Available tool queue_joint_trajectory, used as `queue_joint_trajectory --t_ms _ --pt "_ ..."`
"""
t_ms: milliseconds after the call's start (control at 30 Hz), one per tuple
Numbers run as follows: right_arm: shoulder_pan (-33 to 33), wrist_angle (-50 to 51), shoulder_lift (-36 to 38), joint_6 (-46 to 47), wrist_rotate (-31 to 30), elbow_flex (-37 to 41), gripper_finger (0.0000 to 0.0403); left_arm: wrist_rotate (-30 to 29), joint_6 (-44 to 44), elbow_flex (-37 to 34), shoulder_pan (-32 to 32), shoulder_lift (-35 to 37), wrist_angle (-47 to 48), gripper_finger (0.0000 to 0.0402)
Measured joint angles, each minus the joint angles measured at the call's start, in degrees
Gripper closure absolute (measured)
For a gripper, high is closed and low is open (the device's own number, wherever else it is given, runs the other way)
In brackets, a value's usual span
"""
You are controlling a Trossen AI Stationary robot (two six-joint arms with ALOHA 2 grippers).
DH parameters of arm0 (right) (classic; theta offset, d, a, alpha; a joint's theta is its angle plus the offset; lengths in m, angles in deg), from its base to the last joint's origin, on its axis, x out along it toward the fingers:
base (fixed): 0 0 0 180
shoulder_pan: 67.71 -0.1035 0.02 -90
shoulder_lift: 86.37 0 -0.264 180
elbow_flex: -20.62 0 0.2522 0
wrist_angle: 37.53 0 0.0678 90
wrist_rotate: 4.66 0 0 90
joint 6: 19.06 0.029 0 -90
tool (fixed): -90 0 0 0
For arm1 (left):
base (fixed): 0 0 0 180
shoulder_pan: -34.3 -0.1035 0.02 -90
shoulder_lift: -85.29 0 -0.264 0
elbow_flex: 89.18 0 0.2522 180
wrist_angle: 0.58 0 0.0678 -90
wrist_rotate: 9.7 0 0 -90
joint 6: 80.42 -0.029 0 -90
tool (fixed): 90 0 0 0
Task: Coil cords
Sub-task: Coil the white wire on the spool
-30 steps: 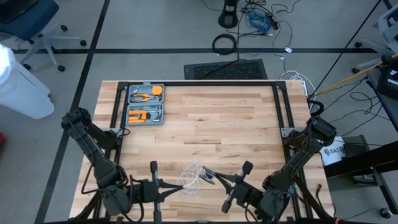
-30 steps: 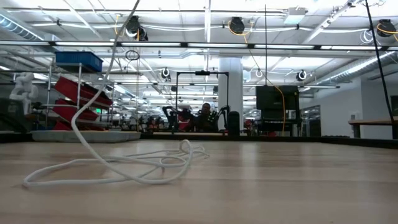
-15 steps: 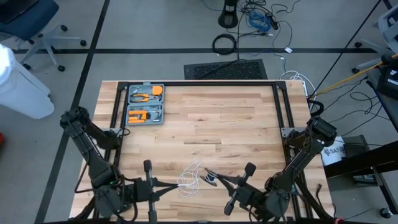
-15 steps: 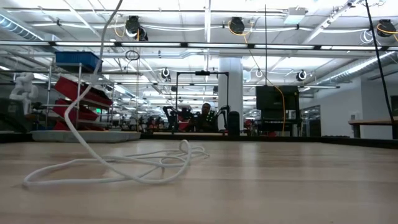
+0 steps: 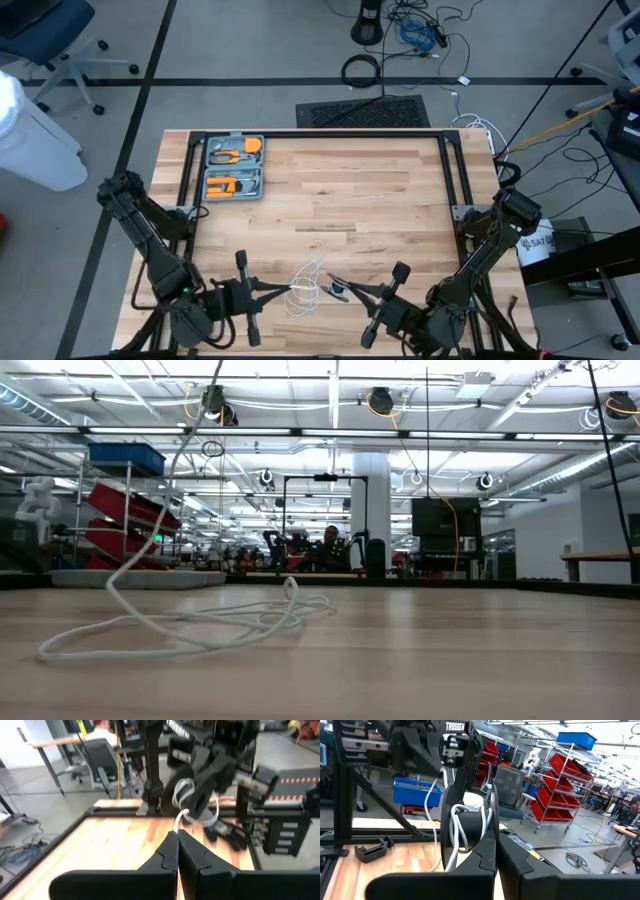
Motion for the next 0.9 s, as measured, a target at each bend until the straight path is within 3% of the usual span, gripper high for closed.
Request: queue_joint_trajectory --t_ms 200,433,900 --pt "-0.52 -0.57 0.00 0.00 0.23 0.00 0.0403 2.51 13.76 0.00 0.15 0.98 15.36 0.0400" --pt "-0.96 -0.87 0.00 -0.92 2.83 0.00 0.0403 1.27 26.17 0.00 -0.32 1.06 29.17 0.0400" --pt "-0.86 2.21 0.00 0.17 4.46 0.00 0.0403 -9.38 29.27 0.00 0.92 4.46 28.23 0.0400"
